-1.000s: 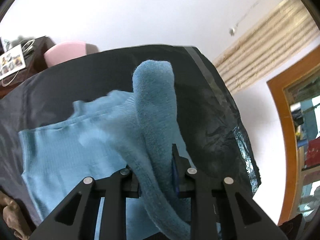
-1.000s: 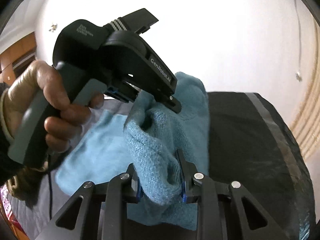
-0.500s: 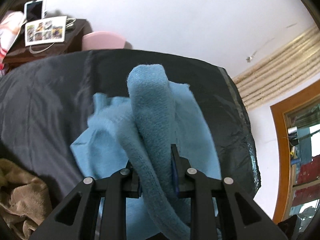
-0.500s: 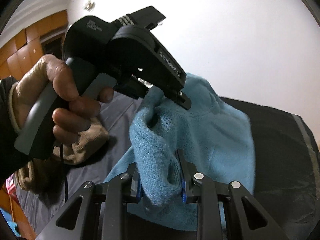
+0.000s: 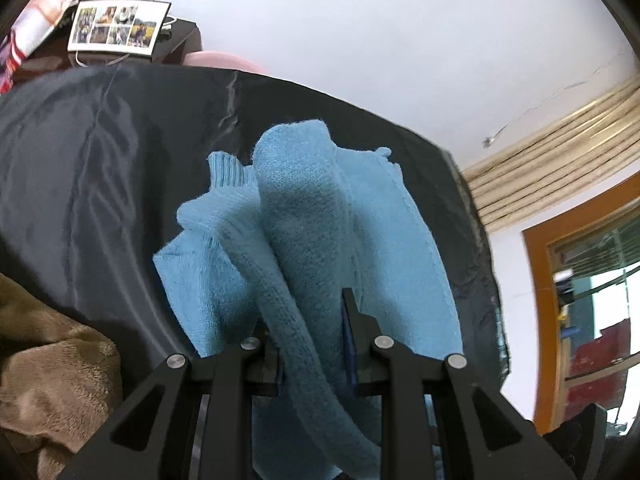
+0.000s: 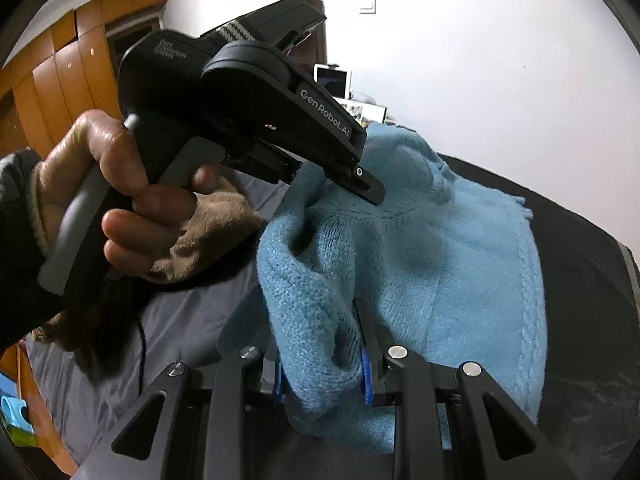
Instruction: Fold clothes
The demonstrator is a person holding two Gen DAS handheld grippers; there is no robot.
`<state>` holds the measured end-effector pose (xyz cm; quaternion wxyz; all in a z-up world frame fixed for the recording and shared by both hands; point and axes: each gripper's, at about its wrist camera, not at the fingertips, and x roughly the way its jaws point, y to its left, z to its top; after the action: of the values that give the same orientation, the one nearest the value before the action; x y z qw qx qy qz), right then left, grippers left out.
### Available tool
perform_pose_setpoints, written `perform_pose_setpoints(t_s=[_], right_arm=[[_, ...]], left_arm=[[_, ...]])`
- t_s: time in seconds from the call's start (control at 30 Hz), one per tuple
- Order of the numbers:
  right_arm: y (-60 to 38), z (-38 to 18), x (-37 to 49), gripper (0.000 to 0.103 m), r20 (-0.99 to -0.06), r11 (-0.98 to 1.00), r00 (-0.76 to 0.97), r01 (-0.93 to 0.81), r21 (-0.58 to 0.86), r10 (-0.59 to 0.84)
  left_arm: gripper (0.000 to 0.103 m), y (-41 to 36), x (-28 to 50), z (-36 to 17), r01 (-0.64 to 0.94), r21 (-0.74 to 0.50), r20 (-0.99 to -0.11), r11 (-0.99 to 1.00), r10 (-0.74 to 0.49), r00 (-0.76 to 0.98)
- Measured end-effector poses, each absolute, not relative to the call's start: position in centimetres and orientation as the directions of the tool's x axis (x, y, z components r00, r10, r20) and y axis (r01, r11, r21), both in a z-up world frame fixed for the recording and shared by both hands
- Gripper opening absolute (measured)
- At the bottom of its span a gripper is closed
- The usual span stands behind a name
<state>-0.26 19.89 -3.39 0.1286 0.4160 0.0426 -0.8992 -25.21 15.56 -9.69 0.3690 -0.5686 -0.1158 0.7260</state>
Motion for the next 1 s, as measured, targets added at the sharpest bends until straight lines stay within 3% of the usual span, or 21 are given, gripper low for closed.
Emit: perform_pose_setpoints(t_s=[0.17, 0.33, 0.5, 0.77, 0.87, 1.0], right_arm=[[19.1, -2.5, 0.7, 0.028, -0.751, -0.953, -0.634, 0.303, -0.017, -0.188], [17.9, -2.2, 1.4, 0.029, -0.749, -0.935, -0.639, 0.346, -0.074, -0.177], [17.0, -4.6, 1.3, 0.029, -0.794, -0.923, -0.576, 0.382, -0.050, -0.195], [16.8, -3.1, 2.1, 0.029, -0.758, -0.908, -0.601, 0.418, -0.025, -0.255], [15.9, -4.2, 2.1, 0.029, -0.768, -0.901, -0.591, 0.432, -0.041, -0.248], [15.2, -6.7, 1.8, 0.030, -0.808, -0.894, -0.543, 0.445, -0.045, -0.229]], left_arm=[[0.024, 14.2, -24.3, -8.7, -0.420, -0.624, -0.680, -0.659, 0.723, -0.124], [0.025, 12.6, -24.7, -11.2, -0.350, -0.667, -0.671, -0.657, 0.735, -0.100], [0.027, 11.2, -24.5, -14.4, -0.261, -0.698, -0.672, -0.667, 0.736, -0.080], [0.028, 10.7, -24.4, -12.5, -0.292, -0.686, -0.658, -0.667, 0.739, -0.142], [0.036, 10.6, -24.9, -13.5, -0.255, -0.657, -0.701, -0.709, 0.699, -0.137], [0.039, 10.1, -24.7, -14.2, -0.221, -0.669, -0.700, -0.709, 0.702, -0.134]])
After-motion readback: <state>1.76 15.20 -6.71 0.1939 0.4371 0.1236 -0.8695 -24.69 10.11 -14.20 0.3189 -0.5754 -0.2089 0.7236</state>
